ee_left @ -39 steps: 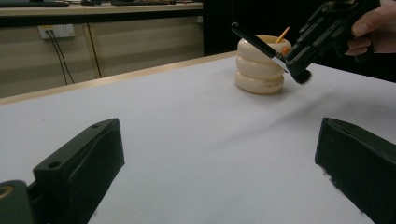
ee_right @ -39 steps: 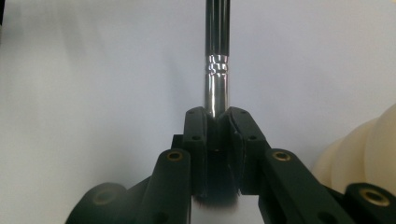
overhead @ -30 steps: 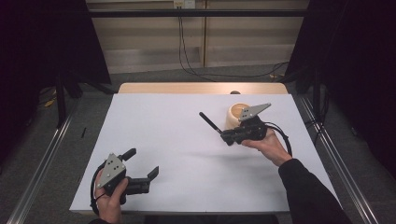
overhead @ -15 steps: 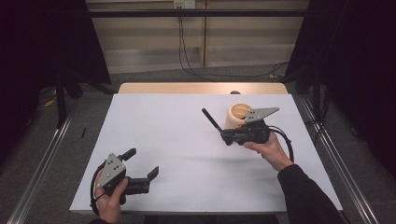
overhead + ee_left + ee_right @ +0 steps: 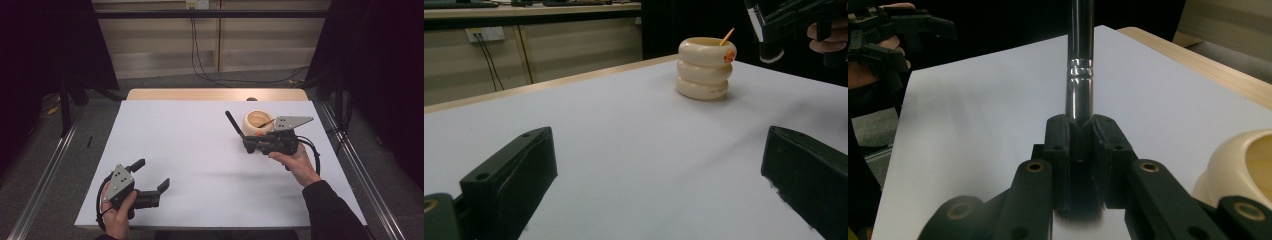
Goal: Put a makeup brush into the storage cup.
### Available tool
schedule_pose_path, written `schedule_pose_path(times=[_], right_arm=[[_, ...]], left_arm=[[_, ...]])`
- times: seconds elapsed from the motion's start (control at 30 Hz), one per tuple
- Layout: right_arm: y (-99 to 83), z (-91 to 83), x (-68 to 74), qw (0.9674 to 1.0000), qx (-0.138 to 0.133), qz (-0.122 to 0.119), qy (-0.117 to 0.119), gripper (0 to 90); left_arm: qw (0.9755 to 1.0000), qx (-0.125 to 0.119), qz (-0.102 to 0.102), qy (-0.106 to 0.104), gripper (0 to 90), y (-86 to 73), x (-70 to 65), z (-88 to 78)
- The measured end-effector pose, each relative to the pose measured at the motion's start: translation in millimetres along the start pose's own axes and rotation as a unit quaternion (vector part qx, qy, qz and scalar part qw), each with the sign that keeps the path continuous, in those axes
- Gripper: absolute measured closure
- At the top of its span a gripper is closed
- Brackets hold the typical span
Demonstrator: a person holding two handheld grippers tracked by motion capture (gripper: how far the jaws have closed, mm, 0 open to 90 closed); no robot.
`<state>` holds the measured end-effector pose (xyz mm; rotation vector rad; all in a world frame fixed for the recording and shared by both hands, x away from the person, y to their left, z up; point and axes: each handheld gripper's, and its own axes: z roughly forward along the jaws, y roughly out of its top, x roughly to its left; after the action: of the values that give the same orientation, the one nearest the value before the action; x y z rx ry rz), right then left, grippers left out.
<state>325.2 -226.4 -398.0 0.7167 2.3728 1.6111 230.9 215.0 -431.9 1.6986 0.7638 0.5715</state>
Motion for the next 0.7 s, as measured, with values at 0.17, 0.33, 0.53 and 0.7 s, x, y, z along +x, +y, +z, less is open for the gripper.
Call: schedule_pose_path(times=[0.17,0.33,0.53,0.7], right_arm=[[-1.4,-7.7,1.4,0.9999,-0.014,0.005,0.001,78.6],[-0.8,-15.6,4.2,0.9998,-0.019,0.000,0.003,78.5],[-6.1,-23.6,8.4,0.9999,-0.010,-0.003,0.005,78.5],[-8.3,-28.8,15.1,0.9999,-0.008,-0.007,0.007,78.5]], left_arm=[[1.0000,-0.001,-0.001,0.001,1.2,0.1,0.2,-0.2],[1.0000,0.000,-0.001,0.000,1.2,-0.1,-0.4,0.2],[1.0000,0.001,0.001,0.000,1.2,-0.1,-0.9,0.4],[1.0000,0.002,0.005,-0.002,1.2,0.1,-1.3,0.9]])
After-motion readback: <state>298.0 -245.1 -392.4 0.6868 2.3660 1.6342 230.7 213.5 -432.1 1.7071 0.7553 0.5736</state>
